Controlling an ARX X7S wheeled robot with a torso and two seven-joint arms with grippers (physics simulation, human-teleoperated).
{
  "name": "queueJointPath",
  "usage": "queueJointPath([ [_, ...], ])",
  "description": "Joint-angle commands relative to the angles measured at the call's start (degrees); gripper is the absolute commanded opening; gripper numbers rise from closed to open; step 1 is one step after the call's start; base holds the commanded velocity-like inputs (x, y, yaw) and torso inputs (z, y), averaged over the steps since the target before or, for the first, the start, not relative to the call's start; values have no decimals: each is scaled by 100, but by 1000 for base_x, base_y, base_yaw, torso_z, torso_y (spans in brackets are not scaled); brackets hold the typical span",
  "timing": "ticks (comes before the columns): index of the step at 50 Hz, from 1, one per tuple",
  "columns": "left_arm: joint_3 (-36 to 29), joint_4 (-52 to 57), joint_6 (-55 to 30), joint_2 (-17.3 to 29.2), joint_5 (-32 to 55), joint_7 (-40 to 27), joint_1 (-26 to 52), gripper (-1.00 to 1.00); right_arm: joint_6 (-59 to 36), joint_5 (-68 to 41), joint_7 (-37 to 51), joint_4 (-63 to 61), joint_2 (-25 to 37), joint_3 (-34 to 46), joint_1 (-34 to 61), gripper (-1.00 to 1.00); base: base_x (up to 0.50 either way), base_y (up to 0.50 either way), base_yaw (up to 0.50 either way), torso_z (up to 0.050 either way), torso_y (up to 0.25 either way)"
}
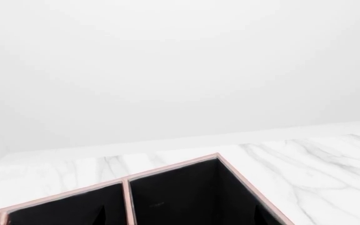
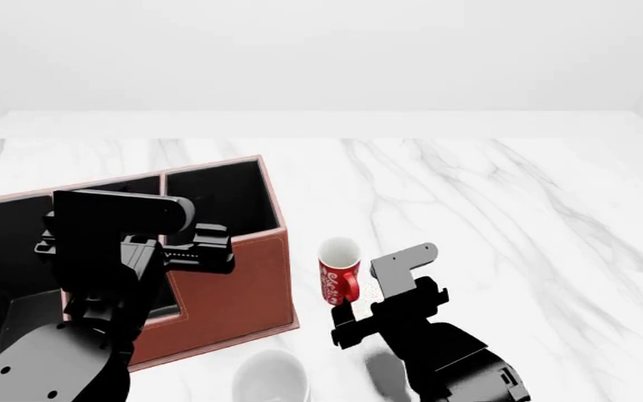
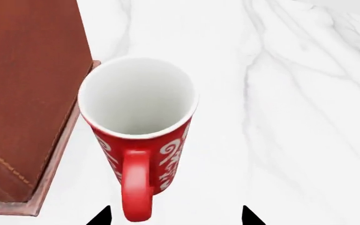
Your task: Pick up the red mug and place it to the right of the caddy.
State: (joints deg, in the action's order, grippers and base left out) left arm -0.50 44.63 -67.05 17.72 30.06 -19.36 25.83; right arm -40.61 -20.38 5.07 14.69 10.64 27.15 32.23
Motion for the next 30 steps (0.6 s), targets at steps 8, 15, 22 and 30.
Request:
queueJointPath([
  [8,-69,-55,17,16,25,-57,46,100,-2506,-2791,146,-4586,1436,-2212,-1012,100,0,0,0,0,0],
  [15,-39,-10,-53,27,81,-83,82,100,-2301,-3242,393,-5215,1478,-3213,-1171,100,0,0,0,0,0],
  [22,-73,-38,26,28,73,-93,50,100,-1203,-2812,485,-5740,1179,-3623,-1684,100,0,0,0,0,0],
  [30,-85,-31,71,68,76,-101,2,100,-373,-2832,6,-6122,939,-4004,-2521,100,0,0,0,0,0],
])
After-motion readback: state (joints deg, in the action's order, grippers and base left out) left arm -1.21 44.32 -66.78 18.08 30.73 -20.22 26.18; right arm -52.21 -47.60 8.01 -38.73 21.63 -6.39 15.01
